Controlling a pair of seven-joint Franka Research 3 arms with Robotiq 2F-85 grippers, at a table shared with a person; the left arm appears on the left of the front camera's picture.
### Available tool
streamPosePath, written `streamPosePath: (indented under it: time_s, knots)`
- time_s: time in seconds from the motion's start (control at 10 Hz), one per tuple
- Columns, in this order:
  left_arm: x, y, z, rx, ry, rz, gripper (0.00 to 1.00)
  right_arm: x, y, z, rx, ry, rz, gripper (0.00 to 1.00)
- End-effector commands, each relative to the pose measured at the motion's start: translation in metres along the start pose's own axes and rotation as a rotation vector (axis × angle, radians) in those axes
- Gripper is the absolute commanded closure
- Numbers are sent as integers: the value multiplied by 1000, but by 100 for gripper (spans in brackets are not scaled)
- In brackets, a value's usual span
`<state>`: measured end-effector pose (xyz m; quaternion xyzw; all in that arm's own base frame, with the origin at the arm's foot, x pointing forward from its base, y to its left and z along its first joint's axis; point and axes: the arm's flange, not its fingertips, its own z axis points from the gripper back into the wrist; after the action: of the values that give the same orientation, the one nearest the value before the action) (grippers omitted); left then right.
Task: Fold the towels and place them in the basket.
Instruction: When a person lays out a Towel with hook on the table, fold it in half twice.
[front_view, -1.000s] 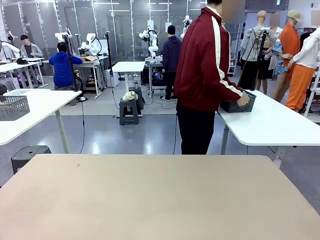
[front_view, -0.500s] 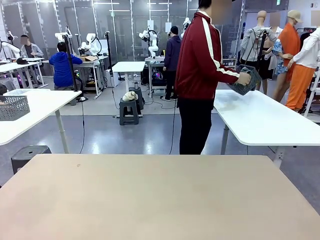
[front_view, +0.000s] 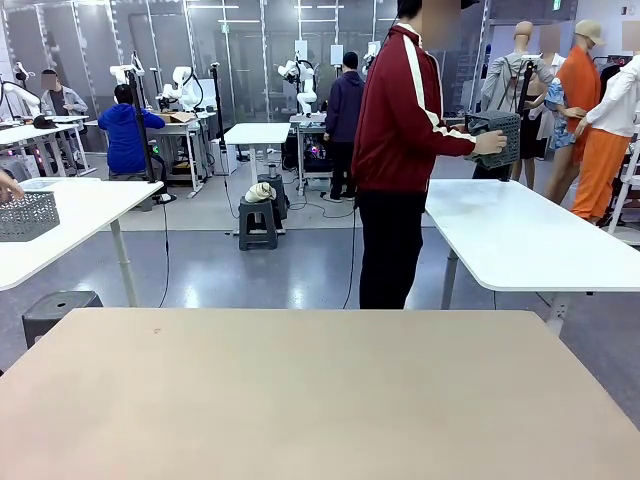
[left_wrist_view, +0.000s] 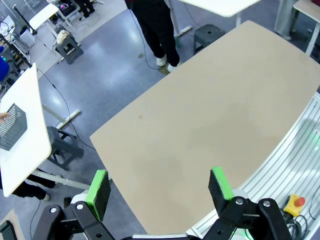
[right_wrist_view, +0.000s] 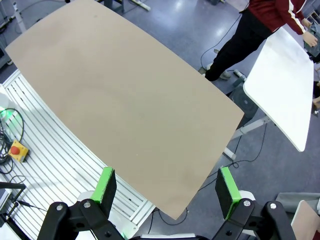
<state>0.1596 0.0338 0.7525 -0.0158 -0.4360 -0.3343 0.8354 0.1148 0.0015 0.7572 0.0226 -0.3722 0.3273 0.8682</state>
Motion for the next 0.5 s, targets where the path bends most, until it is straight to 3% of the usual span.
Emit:
streamPosePath:
  time_s: [0.0, 0.4]
  knots:
    - [0, 0, 0, 0, 0, 0, 0, -2, 2, 6, -6, -9, 1, 0]
    - [19, 7, 18, 15, 3, -87, 0, -2, 2, 6, -6, -9, 1, 0]
